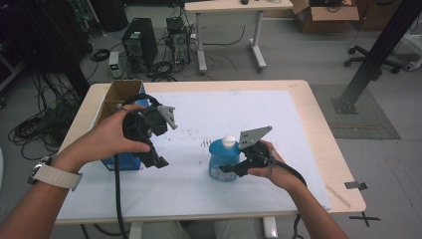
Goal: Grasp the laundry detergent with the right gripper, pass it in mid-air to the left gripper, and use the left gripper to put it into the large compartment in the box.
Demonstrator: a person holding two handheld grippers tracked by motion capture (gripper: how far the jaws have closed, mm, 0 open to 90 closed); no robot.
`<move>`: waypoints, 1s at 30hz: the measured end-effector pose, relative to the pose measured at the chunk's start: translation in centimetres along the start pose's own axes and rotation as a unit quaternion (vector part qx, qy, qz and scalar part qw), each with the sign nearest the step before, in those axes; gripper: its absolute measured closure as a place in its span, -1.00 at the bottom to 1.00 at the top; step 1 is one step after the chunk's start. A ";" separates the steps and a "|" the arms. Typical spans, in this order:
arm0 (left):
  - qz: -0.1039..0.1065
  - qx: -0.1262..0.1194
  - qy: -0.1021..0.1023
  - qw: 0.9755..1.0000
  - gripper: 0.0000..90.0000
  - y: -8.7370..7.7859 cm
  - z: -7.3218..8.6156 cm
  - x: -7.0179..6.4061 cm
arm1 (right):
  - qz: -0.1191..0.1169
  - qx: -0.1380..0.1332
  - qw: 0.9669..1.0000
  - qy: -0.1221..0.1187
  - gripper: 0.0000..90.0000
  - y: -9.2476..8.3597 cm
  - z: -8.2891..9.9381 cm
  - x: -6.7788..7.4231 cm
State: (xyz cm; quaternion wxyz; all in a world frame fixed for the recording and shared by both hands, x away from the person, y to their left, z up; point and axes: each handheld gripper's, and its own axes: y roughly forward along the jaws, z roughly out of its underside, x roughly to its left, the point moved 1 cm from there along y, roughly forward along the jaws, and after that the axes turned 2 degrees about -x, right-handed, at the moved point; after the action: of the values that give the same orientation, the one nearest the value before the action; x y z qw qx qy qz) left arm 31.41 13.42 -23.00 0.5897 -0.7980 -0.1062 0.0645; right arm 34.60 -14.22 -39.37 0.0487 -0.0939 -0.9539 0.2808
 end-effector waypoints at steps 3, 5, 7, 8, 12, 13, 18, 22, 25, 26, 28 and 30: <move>0.000 -0.001 0.000 1.000 -0.82 0.0 0.0 0.0 | 0.002 -0.001 1.000 0.000 -0.08 0.0 0.1 0.0; -0.001 0.000 -0.001 1.000 -0.82 0.0 0.1 0.1 | 0.002 -0.001 1.000 -0.004 -0.07 0.0 0.0 0.0; 0.000 0.000 -0.001 1.000 -0.82 0.0 0.1 0.1 | 0.003 -0.001 1.000 -0.005 -0.06 0.0 0.0 0.0; -0.001 -0.001 -0.001 1.000 -0.82 0.0 0.1 0.1 | 0.003 -0.001 1.000 -0.006 -0.06 0.0 0.0 0.0; 0.000 -0.002 0.000 1.000 -0.82 0.0 0.0 0.1 | 0.006 0.000 1.000 -0.010 -0.05 0.0 0.0 0.1; 0.000 -0.002 0.000 1.000 -0.82 0.0 0.0 0.1 | 0.007 -0.001 1.000 -0.013 -0.04 0.0 -0.1 0.1; 0.001 -0.003 0.001 1.000 -0.82 0.1 -0.1 0.0 | 0.009 0.002 1.000 -0.018 -0.03 -0.1 -0.2 0.2; 0.000 -0.003 0.000 1.000 -0.82 0.0 -0.1 0.0 | 0.008 0.000 1.000 -0.017 -0.03 -0.5 -0.4 0.2; -0.001 -0.006 0.001 1.000 -0.82 -0.1 -0.1 -0.1 | 0.007 -0.001 1.000 -0.021 -0.02 -0.9 -0.9 0.3; -0.001 -0.006 0.001 1.000 -0.82 -0.1 -0.1 -0.1 | 0.007 -0.001 1.000 -0.021 -0.02 -0.9 -0.9 0.3; 0.000 -0.009 0.003 1.000 -0.82 -0.2 -0.2 -0.1 | 0.006 -0.003 1.000 -0.023 -0.02 -1.3 -1.3 0.5; 0.000 -0.008 0.005 1.000 -0.82 -0.4 -0.3 -0.3 | 0.003 -0.005 1.000 -0.028 -0.02 -1.7 -1.9 0.6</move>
State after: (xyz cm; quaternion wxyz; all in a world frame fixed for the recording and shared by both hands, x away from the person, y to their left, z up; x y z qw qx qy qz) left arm 31.19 13.20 -22.53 0.5835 -0.8032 -0.1040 0.0593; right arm 33.98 -14.49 -36.82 0.0211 -0.0891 -0.9560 0.2786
